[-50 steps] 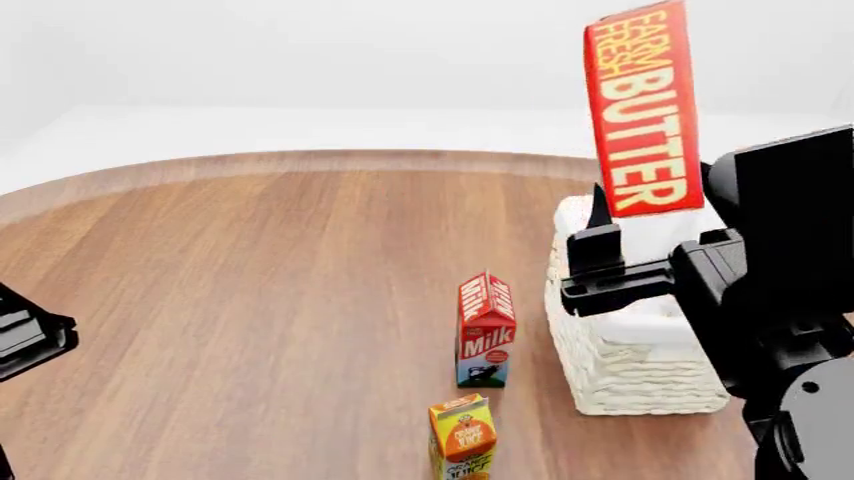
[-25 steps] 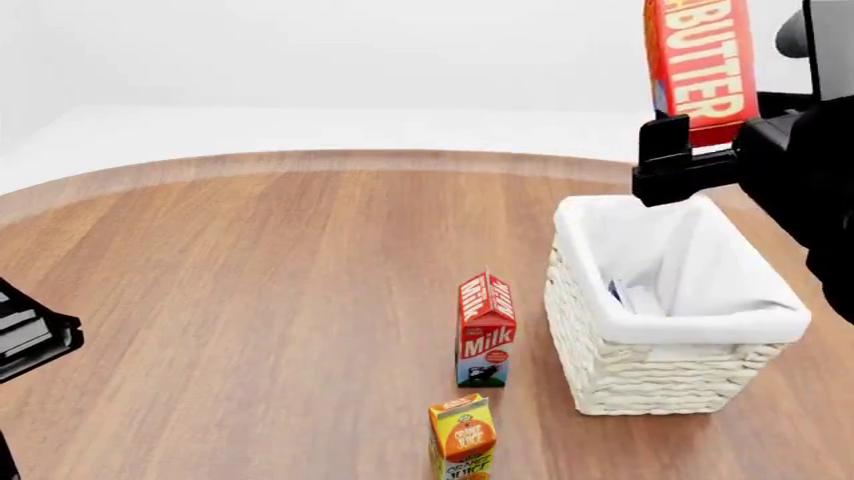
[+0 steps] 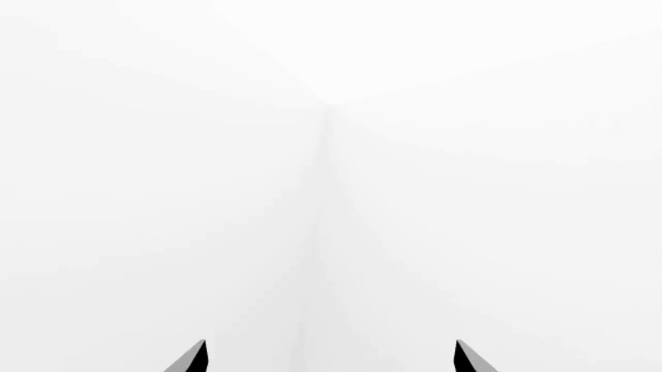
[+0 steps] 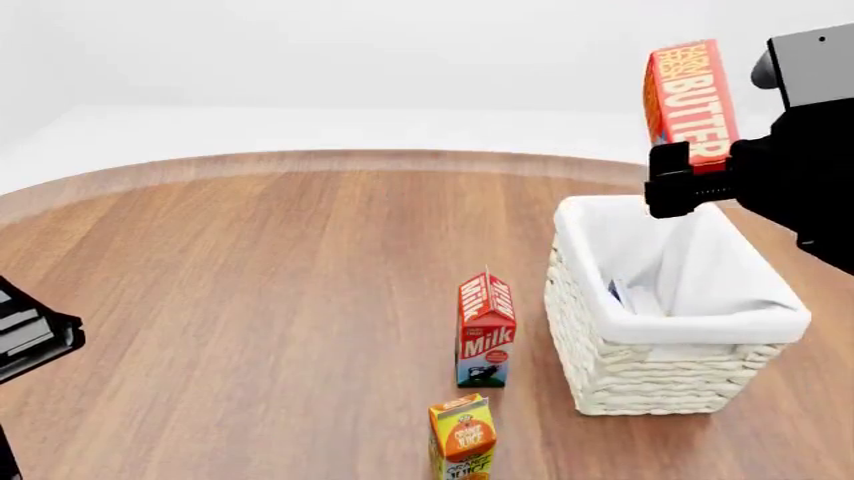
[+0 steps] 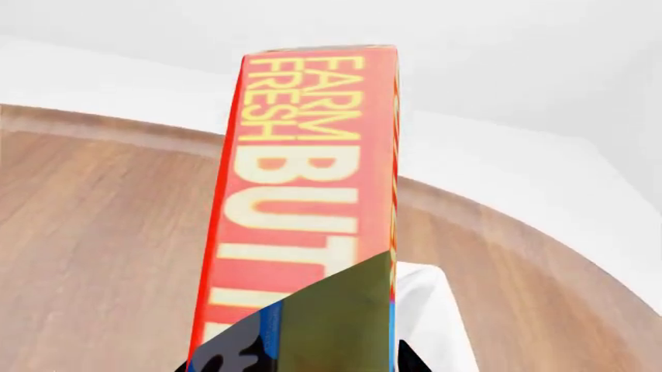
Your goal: Pick up the cream cheese box and the butter, and put them in the basket.
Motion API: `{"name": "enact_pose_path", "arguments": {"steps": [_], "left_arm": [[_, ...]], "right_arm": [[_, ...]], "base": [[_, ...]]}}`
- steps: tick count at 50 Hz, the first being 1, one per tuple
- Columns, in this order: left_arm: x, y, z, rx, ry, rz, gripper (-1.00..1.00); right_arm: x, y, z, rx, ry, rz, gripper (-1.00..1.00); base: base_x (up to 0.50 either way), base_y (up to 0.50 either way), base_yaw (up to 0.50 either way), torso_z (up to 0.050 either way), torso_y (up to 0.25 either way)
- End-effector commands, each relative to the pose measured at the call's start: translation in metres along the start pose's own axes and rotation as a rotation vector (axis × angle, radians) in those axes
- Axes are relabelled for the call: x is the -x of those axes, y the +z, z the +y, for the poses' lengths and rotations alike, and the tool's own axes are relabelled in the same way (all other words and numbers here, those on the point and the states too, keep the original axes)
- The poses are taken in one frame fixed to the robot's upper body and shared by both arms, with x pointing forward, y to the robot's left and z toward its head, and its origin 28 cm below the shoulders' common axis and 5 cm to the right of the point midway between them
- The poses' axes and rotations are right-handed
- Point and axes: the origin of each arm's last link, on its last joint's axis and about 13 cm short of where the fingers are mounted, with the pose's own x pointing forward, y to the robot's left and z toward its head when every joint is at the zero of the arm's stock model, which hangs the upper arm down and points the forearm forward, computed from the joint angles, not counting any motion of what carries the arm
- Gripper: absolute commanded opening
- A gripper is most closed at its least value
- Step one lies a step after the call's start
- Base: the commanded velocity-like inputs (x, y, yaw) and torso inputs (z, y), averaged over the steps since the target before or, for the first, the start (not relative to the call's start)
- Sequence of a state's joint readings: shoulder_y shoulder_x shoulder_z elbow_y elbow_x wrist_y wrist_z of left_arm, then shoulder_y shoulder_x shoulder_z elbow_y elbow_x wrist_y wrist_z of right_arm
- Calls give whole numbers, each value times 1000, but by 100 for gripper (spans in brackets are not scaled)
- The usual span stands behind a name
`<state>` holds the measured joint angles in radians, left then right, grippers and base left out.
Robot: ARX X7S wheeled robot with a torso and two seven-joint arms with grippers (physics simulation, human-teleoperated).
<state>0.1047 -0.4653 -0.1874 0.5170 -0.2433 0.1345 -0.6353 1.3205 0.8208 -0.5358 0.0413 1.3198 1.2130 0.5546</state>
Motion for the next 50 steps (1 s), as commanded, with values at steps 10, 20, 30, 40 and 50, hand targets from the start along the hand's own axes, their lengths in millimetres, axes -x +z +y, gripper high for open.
{"name": "enact_pose_path", "arguments": {"steps": [10,20,30,40,50], "left_arm": [[-1,0,2,-3,3,-5,100],[-1,0,2,-4,3,-5,100],[-1,-1,2,-5,1,-5,100],[0,0,2,-6,0,-4,100],[0,0,2,-5,1,-4,100]], "right_arm": [[-25,-11,-14,-26,-1,53,-100],[-37,-31,-16,-60,-24,103,-100],[-47,-52,-17,-62,-36,155,-100],[-53,-65,-15,-40,-34,199,-100],[-57,-71,-13,-29,-25,216,-100]], "base": [[0,0,0,0,2],[0,0,0,1,1],[0,0,0,0,1],[0,0,0,1,2],[0,0,0,0,1]]}}
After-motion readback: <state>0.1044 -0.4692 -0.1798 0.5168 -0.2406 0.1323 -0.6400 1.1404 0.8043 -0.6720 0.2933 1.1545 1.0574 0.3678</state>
